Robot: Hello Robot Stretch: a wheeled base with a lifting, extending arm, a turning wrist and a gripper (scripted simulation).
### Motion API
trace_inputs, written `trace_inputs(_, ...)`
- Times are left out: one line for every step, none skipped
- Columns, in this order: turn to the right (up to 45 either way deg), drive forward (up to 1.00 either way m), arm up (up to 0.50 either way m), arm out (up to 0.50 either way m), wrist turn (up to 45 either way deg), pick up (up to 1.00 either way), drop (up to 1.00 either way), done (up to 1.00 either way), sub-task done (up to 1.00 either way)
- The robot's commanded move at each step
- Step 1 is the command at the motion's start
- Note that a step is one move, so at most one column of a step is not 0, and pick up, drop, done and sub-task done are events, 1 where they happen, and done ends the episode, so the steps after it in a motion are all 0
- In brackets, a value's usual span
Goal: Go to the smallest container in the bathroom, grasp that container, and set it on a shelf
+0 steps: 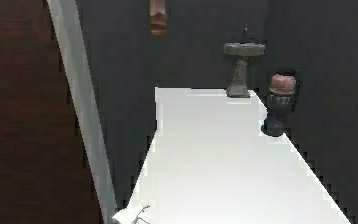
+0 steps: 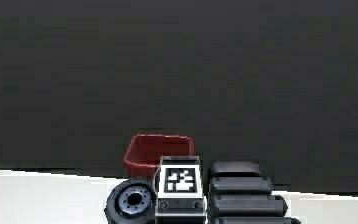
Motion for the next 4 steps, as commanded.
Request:
trace_inputs(0.0, 1.0, 0.0, 0.0, 0.0, 0.0, 0.0, 0.0, 0.0)
trace_inputs(0.0, 1.0, 0.0, 0.0, 0.0, 0.0, 0.0, 0.0, 0.0)
trace_inputs(6.0, 0.0, 0.0, 0.0, 0.0, 0.0, 0.0, 0.0, 0.0)
trace_inputs(0.0, 0.6, 0.0, 0.0, 0.0, 0.0, 0.0, 0.0, 0.0)
